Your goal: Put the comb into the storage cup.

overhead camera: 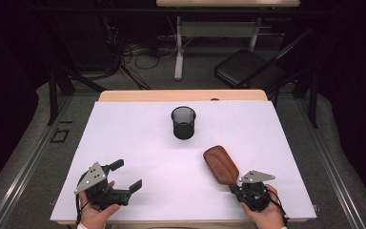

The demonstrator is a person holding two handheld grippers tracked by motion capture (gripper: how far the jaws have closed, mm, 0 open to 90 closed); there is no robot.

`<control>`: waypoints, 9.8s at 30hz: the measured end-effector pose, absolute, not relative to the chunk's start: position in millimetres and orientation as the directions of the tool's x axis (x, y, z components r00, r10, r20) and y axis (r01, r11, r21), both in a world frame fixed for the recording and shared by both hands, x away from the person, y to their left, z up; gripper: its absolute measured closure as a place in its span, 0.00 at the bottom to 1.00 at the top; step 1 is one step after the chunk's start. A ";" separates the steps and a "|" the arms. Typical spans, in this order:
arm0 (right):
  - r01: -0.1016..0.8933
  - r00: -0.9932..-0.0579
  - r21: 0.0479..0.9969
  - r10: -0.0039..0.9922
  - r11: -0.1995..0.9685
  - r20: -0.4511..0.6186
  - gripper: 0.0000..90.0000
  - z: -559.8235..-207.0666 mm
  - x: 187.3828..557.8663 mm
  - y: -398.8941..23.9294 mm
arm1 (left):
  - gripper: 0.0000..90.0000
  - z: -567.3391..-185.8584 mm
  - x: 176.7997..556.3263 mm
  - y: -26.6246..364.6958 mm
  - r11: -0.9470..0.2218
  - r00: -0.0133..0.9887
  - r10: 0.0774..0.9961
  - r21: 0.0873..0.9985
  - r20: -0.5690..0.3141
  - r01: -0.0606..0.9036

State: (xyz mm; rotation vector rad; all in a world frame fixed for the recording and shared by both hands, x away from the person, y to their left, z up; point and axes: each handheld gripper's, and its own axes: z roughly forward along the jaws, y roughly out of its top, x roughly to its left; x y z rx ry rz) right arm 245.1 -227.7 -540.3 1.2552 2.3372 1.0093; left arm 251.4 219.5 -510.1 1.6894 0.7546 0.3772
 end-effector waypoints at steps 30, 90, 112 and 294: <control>0.620 -0.530 0.709 0.846 0.337 0.061 1.00 -540.7 256.3 -250.8 | 0.01 -511.6 252.7 219.4 -0.104 0.738 0.658 0.953 -0.150 0.286; 0.488 -0.604 0.807 0.796 0.332 0.038 0.38 -523.4 258.3 -247.4 | 0.01 -512.0 252.4 221.2 -0.088 0.732 0.662 0.952 -0.164 0.293; 0.545 -0.582 0.754 0.813 0.368 0.024 0.11 -513.7 269.0 -251.3 | 0.01 -513.3 253.2 220.8 -0.088 0.726 0.667 0.950 -0.167 0.299; 0.556 -0.770 0.373 0.629 0.743 -0.104 0.80 -531.0 304.1 -230.6 | 0.01 -515.3 254.1 221.3 -0.082 0.721 0.669 0.945 -0.182 0.316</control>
